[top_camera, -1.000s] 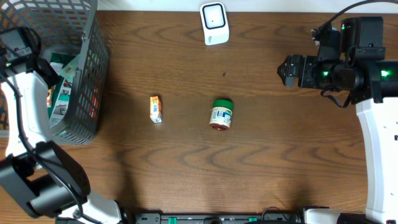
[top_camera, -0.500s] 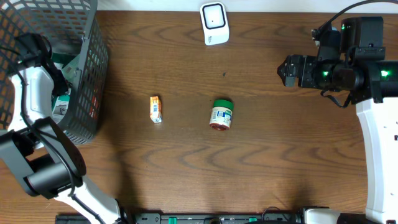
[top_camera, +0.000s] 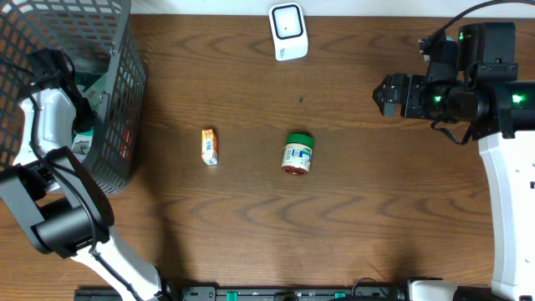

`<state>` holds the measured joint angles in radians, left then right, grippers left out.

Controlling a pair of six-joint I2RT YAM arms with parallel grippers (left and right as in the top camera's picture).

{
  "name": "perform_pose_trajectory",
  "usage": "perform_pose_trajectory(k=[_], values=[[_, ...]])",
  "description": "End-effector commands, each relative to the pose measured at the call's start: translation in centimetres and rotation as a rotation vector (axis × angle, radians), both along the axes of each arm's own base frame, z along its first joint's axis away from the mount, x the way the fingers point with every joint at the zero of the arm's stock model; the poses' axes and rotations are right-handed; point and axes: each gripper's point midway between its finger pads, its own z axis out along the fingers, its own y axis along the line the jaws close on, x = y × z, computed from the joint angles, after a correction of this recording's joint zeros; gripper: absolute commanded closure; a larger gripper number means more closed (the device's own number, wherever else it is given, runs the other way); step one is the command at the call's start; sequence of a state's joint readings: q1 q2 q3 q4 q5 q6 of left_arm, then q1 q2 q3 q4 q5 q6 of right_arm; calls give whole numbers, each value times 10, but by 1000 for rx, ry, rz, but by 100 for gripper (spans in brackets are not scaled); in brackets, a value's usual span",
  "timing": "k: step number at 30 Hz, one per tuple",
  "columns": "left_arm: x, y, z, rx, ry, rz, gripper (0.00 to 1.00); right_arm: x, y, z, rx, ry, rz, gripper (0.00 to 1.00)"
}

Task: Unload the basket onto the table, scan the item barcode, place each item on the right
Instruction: 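Lower the left gripper into the basket and grasp another orange tissue pack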

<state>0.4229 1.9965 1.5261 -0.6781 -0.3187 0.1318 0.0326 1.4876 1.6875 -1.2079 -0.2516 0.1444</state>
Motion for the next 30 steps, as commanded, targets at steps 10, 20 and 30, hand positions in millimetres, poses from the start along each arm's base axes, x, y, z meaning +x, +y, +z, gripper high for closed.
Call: perform_pose_trajectory(k=[10, 20, 30], values=[[-1, 2, -8, -4, 12, -2, 62, 2, 2, 5, 0, -17, 17, 1], [-6, 1, -20, -12, 30, 1, 62, 2, 2, 5, 0, -17, 17, 1], [-15, 13, -20, -14, 31, 36, 62, 2, 2, 5, 0, -17, 17, 1]])
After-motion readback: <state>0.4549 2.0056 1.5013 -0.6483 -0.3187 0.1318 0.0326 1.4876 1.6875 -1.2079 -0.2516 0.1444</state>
